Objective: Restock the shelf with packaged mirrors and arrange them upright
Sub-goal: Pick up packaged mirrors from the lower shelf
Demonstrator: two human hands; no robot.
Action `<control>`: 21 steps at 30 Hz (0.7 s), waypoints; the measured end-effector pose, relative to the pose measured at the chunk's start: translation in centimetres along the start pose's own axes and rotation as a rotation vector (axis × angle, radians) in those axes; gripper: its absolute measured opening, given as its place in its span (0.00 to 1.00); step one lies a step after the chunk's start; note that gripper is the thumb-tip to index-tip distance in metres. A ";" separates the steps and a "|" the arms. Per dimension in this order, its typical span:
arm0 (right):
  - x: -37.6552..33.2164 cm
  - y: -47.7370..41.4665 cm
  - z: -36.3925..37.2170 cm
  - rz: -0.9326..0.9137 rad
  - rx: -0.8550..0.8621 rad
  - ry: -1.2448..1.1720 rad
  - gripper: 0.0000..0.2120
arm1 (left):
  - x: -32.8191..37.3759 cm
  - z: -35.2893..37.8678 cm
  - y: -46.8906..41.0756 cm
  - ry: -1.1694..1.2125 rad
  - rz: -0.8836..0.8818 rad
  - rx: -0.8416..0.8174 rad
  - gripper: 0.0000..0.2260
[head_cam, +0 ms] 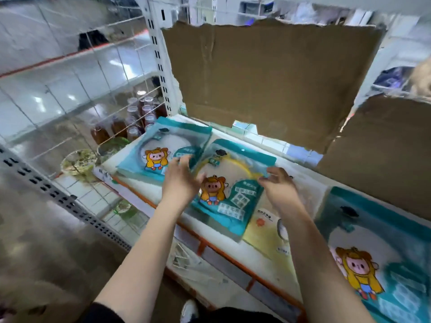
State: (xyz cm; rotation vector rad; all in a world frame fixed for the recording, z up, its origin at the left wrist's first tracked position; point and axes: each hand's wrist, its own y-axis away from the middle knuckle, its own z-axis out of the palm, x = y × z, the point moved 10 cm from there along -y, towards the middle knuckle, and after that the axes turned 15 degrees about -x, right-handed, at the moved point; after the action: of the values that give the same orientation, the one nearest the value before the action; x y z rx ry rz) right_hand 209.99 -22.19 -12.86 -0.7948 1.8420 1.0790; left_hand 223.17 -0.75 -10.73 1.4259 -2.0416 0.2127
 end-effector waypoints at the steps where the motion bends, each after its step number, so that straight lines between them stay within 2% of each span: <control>1: -0.3 -0.7 0.2 0.020 0.021 -0.026 0.19 | 0.3 -0.1 -1.4 -0.040 0.051 -0.025 0.23; 4: -1.6 -2.7 0.7 0.090 0.100 -0.141 0.23 | 1.6 -0.7 -4.7 -0.173 0.195 -0.045 0.21; 7: -1.5 -4.1 2.0 0.139 0.115 -0.293 0.27 | 1.6 -1.2 -7.0 -0.339 0.231 -0.050 0.19; 10: -0.4 -4.1 3.2 0.139 0.161 -0.467 0.13 | 2.1 -1.5 -7.9 -0.422 0.276 -0.061 0.21; 13: -0.6 -4.4 4.3 0.120 0.143 -0.469 0.07 | 1.7 -1.7 -10.1 -0.296 0.322 -0.135 0.17; 15: -1.3 -4.9 4.8 0.102 0.152 -0.383 0.10 | -0.7 -2.5 -12.6 -0.151 0.241 -0.197 0.14; 17: -1.6 -5.2 5.3 0.104 0.162 -0.364 0.12 | -3.7 -4.3 -14.8 -0.117 0.103 -0.146 0.16; 19: -1.8 -5.2 5.4 0.093 0.183 -0.343 0.13 | -6.3 -5.9 -15.9 -0.195 -0.056 -0.108 0.25; 21: -2.1 -5.5 4.7 0.069 0.218 -0.275 0.18 | -8.3 -6.6 -16.1 -0.197 -0.200 -0.164 0.41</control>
State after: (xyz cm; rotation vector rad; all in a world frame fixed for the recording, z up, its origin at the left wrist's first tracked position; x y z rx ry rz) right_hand 217.07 -20.14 -14.36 -0.4352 1.7246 0.9575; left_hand 241.97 2.40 -13.85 1.5856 -1.9991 -0.1818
